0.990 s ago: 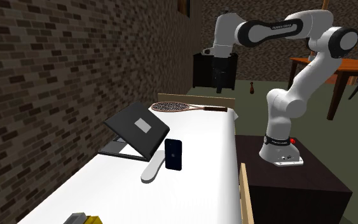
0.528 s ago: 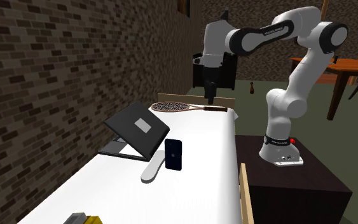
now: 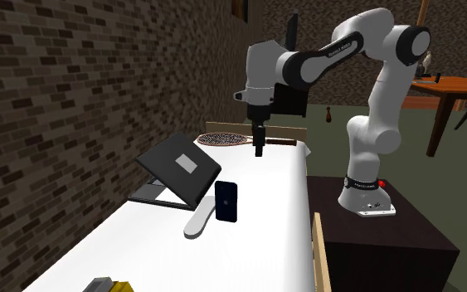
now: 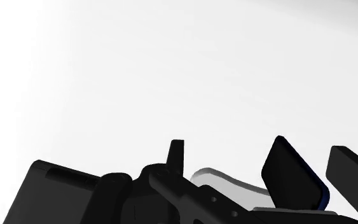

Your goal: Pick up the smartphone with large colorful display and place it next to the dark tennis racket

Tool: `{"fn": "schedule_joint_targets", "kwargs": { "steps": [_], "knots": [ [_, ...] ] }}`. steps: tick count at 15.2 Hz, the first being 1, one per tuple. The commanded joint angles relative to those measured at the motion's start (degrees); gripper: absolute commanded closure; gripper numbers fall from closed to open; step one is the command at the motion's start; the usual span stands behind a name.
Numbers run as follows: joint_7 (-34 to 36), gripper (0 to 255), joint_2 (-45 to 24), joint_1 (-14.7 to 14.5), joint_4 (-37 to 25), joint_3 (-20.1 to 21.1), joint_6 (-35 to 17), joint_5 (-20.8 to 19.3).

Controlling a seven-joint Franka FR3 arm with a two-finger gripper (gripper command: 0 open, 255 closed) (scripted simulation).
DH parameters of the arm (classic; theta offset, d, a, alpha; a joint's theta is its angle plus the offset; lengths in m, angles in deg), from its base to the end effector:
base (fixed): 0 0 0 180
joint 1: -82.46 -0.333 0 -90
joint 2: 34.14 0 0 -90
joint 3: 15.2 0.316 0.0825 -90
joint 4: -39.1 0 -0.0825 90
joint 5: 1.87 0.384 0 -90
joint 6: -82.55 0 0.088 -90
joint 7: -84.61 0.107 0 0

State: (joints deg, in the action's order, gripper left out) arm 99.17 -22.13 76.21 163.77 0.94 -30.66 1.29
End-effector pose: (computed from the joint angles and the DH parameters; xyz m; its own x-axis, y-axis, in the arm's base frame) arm 0.4509 0.1955 0.4770 0.9940 0.1090 0.0040 0.1089 -0.9940 0.0063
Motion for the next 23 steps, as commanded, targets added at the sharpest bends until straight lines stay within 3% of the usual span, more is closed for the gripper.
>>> {"fn": "schedule_joint_targets", "kwargs": {
  "steps": [1, 9, 16, 23],
  "knots": [
    [2.9, 0, -4.4, -0.6, -3.1, 1.6, -1.0, -0.6],
    [11.6, 0, -20.4, -3.4, -15.9, 4.5, -2.4, -4.6],
    [12.2, 0, -22.5, -3.7, -12.4, 4.3, -7.8, -5.5],
    [12.2, 0, -22.5, -3.7, -12.4, 4.3, -7.8, -5.5]
  ]
}}
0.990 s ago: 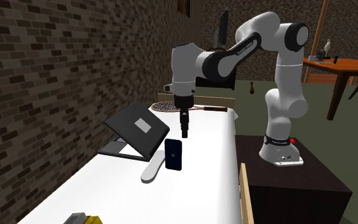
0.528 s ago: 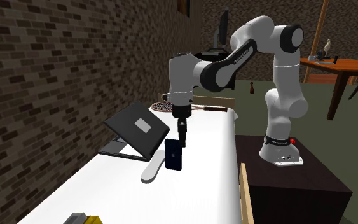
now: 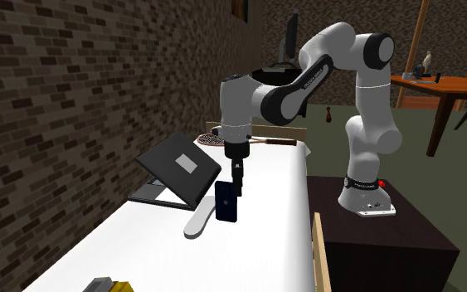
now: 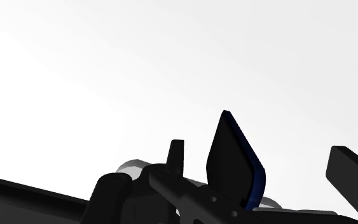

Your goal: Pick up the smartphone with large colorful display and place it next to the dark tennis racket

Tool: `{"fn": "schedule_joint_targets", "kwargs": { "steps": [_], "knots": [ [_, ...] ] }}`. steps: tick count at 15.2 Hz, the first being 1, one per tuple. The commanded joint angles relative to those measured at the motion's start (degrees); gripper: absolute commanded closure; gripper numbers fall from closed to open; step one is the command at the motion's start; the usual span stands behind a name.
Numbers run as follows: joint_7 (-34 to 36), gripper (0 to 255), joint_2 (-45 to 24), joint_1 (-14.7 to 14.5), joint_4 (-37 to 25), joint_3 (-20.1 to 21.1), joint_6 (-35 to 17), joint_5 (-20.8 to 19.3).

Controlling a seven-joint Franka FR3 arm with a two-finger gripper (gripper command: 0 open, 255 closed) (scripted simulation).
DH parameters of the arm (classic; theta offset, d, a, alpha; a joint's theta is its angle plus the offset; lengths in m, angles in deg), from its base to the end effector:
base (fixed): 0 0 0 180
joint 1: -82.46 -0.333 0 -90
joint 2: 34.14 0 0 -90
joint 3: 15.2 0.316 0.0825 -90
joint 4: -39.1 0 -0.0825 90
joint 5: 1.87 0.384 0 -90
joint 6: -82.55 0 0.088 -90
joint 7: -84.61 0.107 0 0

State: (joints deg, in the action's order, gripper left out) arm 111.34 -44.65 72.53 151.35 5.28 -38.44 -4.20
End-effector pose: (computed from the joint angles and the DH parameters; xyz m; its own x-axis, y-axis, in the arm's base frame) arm 0.5135 0.2914 0.3871 0.9963 0.0808 -0.0298 0.0802 -0.9966 -0.0179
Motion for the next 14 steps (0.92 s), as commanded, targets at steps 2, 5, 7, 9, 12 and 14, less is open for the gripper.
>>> {"fn": "schedule_joint_targets", "kwargs": {
  "steps": [2, 5, 7, 9, 12, 14],
  "knots": [
    [0.0, 255, 0.0, 0.0, 0.0, 0.0, 0.0, 0.0],
    [0.0, 255, 0.0, 0.0, 0.0, 0.0, 0.0, 0.0],
    [0.0, 255, 0.0, 0.0, 0.0, 0.0, 0.0, 0.0],
    [0.0, 255, 0.0, 0.0, 0.0, 0.0, 0.0, 0.0],
    [-0.1, 255, 0.3, 0.0, -0.4, 0.0, 0.7, 0.1],
    [-0.2, 255, 1.0, 0.1, -1.2, 0.1, 2.1, 0.4]
  ]
}}
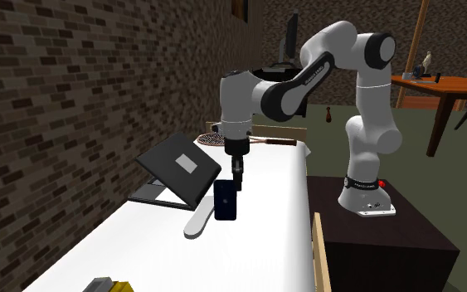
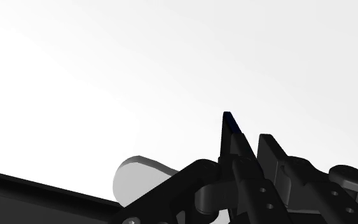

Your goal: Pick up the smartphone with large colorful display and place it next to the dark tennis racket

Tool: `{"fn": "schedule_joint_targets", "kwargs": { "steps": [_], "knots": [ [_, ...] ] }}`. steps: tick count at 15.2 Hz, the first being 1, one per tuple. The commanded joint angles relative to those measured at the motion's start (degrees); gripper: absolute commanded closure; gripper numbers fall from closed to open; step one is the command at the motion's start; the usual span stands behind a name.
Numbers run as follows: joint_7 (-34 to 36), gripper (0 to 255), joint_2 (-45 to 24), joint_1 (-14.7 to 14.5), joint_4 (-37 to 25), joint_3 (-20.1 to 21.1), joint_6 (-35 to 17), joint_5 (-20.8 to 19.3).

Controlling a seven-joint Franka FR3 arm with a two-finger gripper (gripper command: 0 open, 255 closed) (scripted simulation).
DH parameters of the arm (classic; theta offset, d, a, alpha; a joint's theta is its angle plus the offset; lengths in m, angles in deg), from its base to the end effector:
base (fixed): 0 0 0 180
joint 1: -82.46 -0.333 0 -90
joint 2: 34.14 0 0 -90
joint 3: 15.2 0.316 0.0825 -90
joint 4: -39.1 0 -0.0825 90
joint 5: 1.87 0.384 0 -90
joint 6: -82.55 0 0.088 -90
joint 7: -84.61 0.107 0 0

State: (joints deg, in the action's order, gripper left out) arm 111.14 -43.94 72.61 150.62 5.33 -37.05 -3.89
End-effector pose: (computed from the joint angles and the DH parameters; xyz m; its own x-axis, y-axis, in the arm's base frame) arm 0.5133 0.2911 0.3977 0.9963 0.0808 -0.0297 0.0803 -0.9966 -0.0180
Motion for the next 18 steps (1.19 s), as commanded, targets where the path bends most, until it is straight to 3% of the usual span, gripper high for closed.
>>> {"fn": "schedule_joint_targets", "kwargs": {
  "steps": [1, 18],
  "knots": [
    [-0.1, 255, 0.5, 0.0, -0.9, 0.1, 1.4, 0.2],
    [-0.8, 255, 3.8, 0.3, -10.2, 0.2, 13.8, 1.5]
  ]
}}
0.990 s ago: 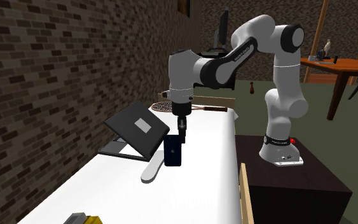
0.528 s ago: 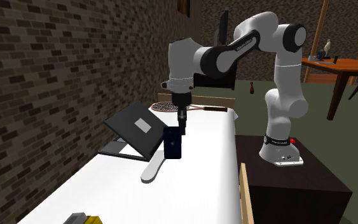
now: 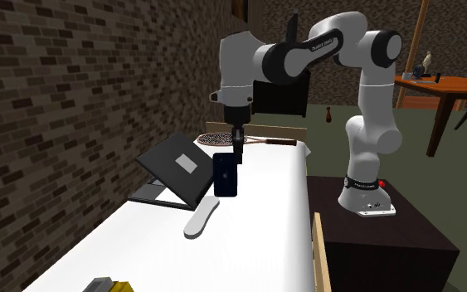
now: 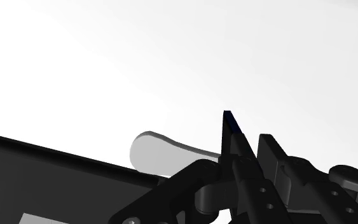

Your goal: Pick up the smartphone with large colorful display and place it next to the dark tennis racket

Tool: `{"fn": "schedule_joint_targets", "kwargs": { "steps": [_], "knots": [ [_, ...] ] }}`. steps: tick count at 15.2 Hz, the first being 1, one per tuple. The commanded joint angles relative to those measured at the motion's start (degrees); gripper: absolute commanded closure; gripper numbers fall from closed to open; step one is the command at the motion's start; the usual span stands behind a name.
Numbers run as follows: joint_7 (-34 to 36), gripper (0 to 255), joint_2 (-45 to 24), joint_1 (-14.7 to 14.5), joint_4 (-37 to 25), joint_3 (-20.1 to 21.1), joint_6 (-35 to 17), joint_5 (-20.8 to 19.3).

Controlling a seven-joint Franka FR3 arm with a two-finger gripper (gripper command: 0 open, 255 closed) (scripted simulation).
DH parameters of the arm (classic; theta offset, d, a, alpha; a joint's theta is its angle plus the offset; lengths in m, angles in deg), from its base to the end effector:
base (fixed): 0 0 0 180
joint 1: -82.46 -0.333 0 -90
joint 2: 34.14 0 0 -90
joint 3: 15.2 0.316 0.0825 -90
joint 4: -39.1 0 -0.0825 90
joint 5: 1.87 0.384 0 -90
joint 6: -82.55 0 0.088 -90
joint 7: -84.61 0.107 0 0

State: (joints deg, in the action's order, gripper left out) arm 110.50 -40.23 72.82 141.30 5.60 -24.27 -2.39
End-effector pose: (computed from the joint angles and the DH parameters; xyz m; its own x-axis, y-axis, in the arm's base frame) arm 0.5128 0.2923 0.4910 0.9963 0.0807 -0.0295 0.0802 -0.9966 -0.0180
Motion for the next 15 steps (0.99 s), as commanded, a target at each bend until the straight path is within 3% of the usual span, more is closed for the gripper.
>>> {"fn": "schedule_joint_targets", "kwargs": {
  "steps": [1, 15],
  "knots": [
    [-0.1, 255, 0.2, 0.1, -1.6, 0.0, 1.8, 0.1],
    [0.2, 255, -0.2, -0.2, -12.8, 0.1, 12.7, -0.1]
  ]
}}
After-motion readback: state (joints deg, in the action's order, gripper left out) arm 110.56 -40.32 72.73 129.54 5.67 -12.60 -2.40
